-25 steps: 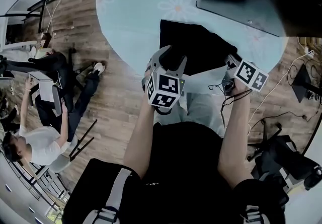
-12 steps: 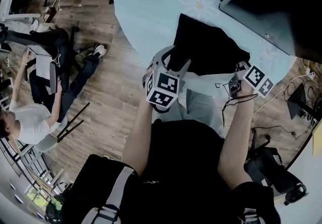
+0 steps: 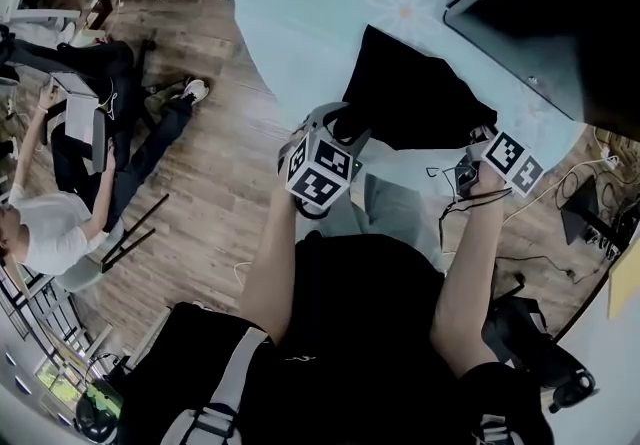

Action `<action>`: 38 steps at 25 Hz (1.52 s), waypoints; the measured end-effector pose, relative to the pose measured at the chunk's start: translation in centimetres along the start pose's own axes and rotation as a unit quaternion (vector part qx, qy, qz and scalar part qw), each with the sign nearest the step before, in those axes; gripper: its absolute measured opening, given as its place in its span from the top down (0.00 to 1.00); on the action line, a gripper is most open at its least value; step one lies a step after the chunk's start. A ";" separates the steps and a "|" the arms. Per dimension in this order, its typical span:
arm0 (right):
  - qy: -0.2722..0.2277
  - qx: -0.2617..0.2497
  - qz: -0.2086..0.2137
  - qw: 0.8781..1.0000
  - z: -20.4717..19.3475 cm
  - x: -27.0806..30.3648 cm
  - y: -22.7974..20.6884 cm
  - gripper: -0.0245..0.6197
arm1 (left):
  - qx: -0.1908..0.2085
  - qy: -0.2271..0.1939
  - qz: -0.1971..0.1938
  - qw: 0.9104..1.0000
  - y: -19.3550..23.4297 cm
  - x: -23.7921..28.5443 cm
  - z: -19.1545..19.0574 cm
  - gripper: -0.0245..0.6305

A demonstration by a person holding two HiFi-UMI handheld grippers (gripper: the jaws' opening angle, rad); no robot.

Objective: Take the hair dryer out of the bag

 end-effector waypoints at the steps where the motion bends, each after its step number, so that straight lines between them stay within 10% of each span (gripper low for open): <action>1: 0.003 -0.006 -0.001 1.000 0.0 0.0 0.1 0.75 | 0.002 -0.002 0.003 1.000 0.0 0.1 0.0 0.67; 13: -0.012 -0.063 0.012 0.998 2.0 -0.8 2.9 0.75 | 0.042 -0.019 0.070 0.996 1.6 0.0 0.4 0.91; 38: -0.062 -0.177 0.094 0.978 8.0 -1.2 10.5 0.75 | -0.040 -0.090 0.206 0.974 9.8 -3.0 3.5 0.93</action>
Point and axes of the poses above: the fingertips, and each gripper's own axes: x forward along the fingers, y to its left, z out of its top, the point moved 7 cm from there along -x, backward along the fingers, and after that the axes turned 12 degrees about z, right-handed, at the moved point
